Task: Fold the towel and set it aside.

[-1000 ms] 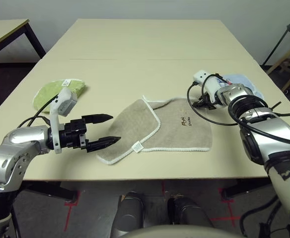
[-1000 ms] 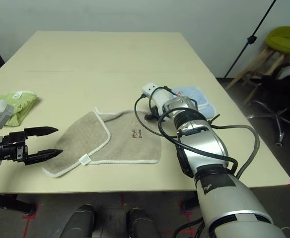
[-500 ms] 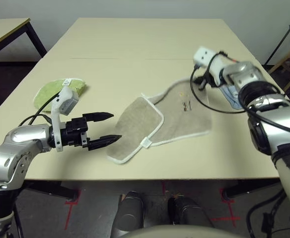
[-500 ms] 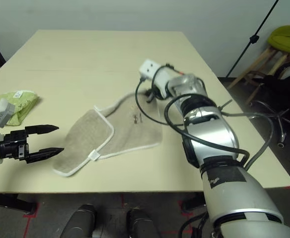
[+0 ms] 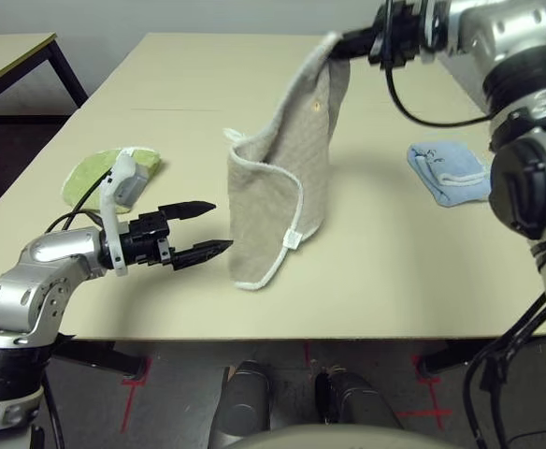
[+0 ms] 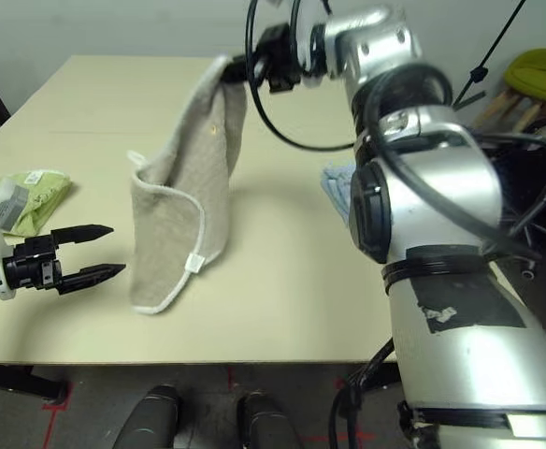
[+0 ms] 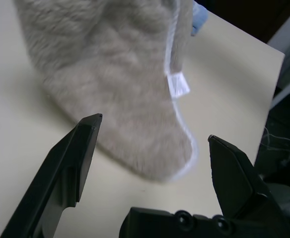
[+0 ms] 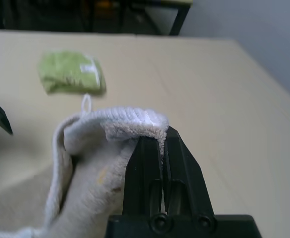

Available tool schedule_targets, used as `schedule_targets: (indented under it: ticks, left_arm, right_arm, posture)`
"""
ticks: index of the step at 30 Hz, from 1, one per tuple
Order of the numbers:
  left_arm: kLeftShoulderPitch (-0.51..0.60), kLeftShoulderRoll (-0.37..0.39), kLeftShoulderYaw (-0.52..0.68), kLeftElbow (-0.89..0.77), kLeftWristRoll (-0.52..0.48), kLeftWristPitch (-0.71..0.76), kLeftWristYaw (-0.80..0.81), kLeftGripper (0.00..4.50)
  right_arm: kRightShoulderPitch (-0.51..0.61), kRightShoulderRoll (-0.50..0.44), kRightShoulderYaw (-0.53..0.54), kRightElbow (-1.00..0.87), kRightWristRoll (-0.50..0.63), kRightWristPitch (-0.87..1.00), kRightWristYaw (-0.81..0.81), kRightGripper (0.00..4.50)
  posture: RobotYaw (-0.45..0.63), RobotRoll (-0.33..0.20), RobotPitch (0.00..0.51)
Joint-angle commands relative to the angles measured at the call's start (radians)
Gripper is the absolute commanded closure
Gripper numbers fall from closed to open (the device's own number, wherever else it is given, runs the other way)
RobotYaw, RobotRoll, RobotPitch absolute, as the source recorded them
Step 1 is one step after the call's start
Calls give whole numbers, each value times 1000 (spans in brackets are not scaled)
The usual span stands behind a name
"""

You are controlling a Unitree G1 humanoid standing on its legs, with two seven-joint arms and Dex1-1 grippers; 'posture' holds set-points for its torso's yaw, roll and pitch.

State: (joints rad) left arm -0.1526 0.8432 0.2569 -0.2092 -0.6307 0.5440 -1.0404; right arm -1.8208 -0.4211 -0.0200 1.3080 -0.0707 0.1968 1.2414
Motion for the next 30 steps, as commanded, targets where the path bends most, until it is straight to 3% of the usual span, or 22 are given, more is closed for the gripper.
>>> schedule_targets:
  ticks: [1,6,19,30]
  left_arm:
    - [13,-10,37,-11,-37,33,26,0]
    - [21,-24,47,-32,-65,72,64,0]
    - [-17,-106,42,-85,-184,281,255,0]
    - [-27,-217,-15,-157,-224,400,440,0]
  right_arm:
    - [-63,-10,-39,-5,37,30,-21,4463]
    - [-111,-11,-48,-5,42,44,-18,4463]
    - [-68,31,10,-2,-9,6,-72,4463]
    - [-51,83,30,17,-64,-32,-297,4463]
  posture:
    - [233,0,74]
    - [242,0,72]
    - [247,0,69]
    - [228,0,79]
